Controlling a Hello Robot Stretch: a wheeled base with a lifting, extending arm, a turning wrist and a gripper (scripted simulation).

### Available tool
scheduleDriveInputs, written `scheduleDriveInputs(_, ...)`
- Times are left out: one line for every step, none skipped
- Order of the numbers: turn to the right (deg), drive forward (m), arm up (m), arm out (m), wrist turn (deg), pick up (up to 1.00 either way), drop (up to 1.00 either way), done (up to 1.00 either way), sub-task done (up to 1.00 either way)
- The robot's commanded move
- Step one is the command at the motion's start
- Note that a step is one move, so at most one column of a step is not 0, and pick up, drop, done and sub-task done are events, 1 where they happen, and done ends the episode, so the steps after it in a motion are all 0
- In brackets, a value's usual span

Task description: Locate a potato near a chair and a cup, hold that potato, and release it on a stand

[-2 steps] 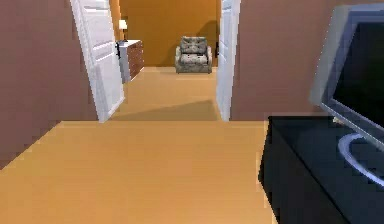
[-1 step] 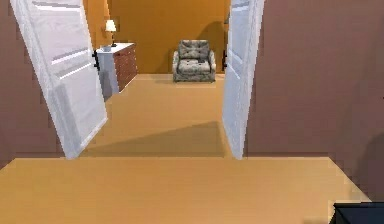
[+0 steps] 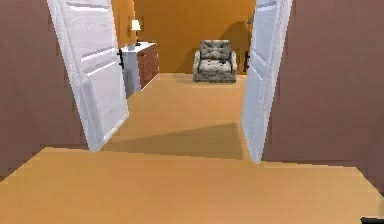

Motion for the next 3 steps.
scheduleDriveInputs(0.0, 0.0, 0.0, 0.48, 0.0, 0.0, 0.0, 0.0, 0.0)
scheduleDriveInputs(0.0, 0.0, 0.0, 0.0, 45.0, 0.0, 0.0, 0.0, 0.0)
scheduleDriveInputs(0.0, 0.0, 0.0, 0.0, 45.0, 0.0, 0.0, 0.0, 0.0)
